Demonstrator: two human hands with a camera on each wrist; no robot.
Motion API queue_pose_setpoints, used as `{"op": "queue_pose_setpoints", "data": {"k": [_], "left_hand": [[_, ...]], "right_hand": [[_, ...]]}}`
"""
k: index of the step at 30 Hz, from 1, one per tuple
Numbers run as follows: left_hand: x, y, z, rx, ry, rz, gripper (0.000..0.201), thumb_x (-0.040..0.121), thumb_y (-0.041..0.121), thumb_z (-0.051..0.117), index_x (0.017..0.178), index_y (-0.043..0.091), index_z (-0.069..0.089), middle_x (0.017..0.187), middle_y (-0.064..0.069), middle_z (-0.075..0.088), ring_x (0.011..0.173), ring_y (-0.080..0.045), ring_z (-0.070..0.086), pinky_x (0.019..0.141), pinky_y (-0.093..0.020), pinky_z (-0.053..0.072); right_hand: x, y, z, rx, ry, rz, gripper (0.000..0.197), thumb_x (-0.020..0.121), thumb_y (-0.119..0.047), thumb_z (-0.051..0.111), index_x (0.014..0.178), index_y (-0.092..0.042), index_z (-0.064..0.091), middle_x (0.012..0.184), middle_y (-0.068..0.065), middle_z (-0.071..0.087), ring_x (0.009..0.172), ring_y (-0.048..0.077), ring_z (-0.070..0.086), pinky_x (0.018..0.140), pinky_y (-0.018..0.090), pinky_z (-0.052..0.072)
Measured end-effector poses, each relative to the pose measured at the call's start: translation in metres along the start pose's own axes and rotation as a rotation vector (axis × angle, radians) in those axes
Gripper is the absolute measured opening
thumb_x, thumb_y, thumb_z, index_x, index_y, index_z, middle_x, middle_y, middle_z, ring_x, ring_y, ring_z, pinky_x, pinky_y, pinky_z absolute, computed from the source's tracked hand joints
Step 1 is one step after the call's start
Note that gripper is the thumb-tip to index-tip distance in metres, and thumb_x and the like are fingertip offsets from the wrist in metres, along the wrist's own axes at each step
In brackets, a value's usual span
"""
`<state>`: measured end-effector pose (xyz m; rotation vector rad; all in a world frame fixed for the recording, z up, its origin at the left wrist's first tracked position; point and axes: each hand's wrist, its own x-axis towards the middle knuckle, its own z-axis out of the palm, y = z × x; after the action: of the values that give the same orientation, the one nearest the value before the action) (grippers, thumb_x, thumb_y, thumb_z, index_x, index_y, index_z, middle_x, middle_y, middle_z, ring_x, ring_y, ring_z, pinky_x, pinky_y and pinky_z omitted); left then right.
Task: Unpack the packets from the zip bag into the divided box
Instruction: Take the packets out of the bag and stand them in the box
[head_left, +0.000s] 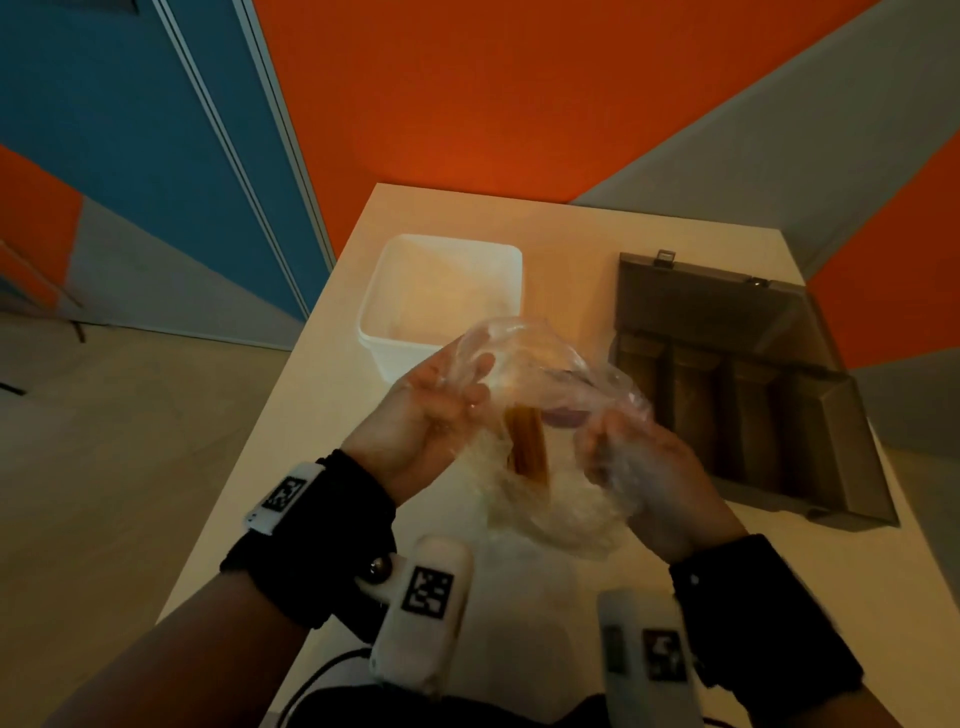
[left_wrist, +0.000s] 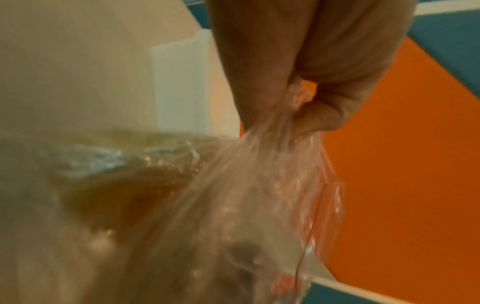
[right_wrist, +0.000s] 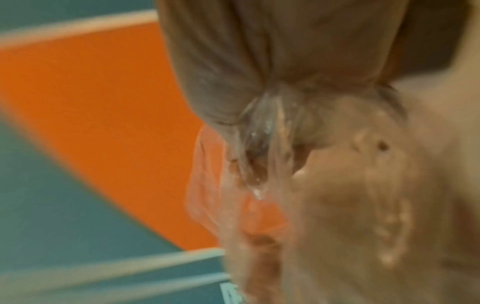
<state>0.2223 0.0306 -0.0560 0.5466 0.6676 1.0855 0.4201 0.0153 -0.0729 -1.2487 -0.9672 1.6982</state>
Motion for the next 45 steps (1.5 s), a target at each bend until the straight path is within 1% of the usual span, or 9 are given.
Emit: {"op": "queue_pose_setpoints", "data": {"k": [5,10,17,22,28,33,36,40,45], "left_hand": [[-0.008,-0.021,-0.009,0.397,0.349,-0.016,0.046,0.082,-0.007,0.044,0.126,0.007,0.043,0.097,-0.005,0.057,0.069,-0.014,0.059,0.061,-0.022,0.053],[-0.018,-0.027,0.002,0.603,0.411,-0.125,0.049,0.074,0.053,0.054,0.107,0.016,0.052,0.099,-0.004,0.062,0.091,-0.021,0.061,0.075,-0.033,0.052],[-0.016,-0.026,-0.002,0.19,0.281,-0.164,0.023,0.089,0.015,0.042,0.082,0.005,0.06,0.065,-0.005,0.063,0.058,-0.013,0.063,0.058,-0.024,0.058],[-0.03,-0.017,0.0,-0.026,0.004,-0.143,0.029,0.077,0.012,0.042,0.058,0.015,0.063,0.049,0.006,0.06,0.048,-0.007,0.06,0.063,-0.029,0.057],[-0.034,-0.021,-0.012,-0.154,-0.018,-0.252,0.035,0.063,0.031,0.065,0.044,0.016,0.039,0.038,0.003,0.023,0.033,-0.009,0.038,0.047,-0.021,0.041],[-0.031,-0.013,-0.008,0.791,0.293,-0.19,0.065,0.052,0.067,0.065,0.09,0.015,0.06,0.073,0.007,0.059,0.063,-0.01,0.061,0.072,-0.034,0.054],[-0.023,-0.012,0.004,1.116,0.203,0.037,0.095,0.05,0.048,0.076,0.13,0.032,0.026,0.097,0.021,0.044,0.083,-0.003,0.054,0.063,-0.013,0.051],[-0.008,-0.017,0.008,1.333,0.2,0.208,0.031,0.08,0.034,0.058,0.105,0.017,0.056,0.09,-0.001,0.059,0.071,-0.014,0.056,0.066,-0.027,0.051],[-0.002,-0.016,-0.001,1.253,0.358,0.277,0.035,0.09,0.031,0.038,0.086,0.003,0.058,0.069,-0.011,0.06,0.052,-0.023,0.053,0.043,-0.028,0.049]], "right_hand": [[0.009,0.003,-0.006,0.805,-0.331,0.132,0.013,0.084,-0.019,0.057,0.093,-0.011,0.06,0.061,0.005,0.062,0.051,0.011,0.06,0.048,0.024,0.054],[0.011,0.001,-0.001,0.494,-0.107,-0.092,0.035,0.078,-0.03,0.063,0.111,-0.017,0.062,0.093,0.01,0.059,0.081,0.018,0.051,0.076,0.032,0.042],[0.012,0.002,0.003,0.66,-0.079,-0.089,0.024,0.093,-0.016,0.041,0.108,-0.018,0.06,0.072,0.004,0.057,0.058,0.011,0.057,0.054,0.021,0.048],[-0.001,-0.009,0.007,0.833,-0.163,0.002,0.038,0.086,-0.014,0.059,0.119,0.003,0.053,0.11,0.028,0.059,0.104,0.034,0.058,0.093,0.041,0.052],[-0.007,-0.012,-0.002,0.857,-0.291,0.11,0.04,0.097,-0.019,0.031,0.099,0.011,0.058,0.06,0.005,0.044,0.054,0.009,0.041,0.044,0.017,0.028],[0.015,0.003,-0.01,0.77,-0.376,0.313,0.023,0.081,-0.024,0.067,0.089,-0.011,0.051,0.046,0.001,0.045,0.037,0.009,0.042,0.039,0.018,0.033],[0.028,0.007,-0.014,0.572,-0.323,0.322,0.047,0.061,-0.034,0.083,0.083,-0.02,0.044,0.055,0.001,0.04,0.04,0.004,0.037,0.046,0.016,0.017],[0.028,-0.005,0.004,0.604,-0.335,0.291,0.053,0.053,-0.028,0.086,0.087,-0.012,0.048,0.042,0.0,0.046,0.031,0.006,0.041,0.03,0.012,0.029],[0.016,-0.016,0.014,-0.192,-0.013,0.055,0.101,0.053,-0.037,0.084,0.136,-0.024,0.028,0.132,0.003,0.045,0.107,0.016,0.05,0.081,0.031,0.051]]}}
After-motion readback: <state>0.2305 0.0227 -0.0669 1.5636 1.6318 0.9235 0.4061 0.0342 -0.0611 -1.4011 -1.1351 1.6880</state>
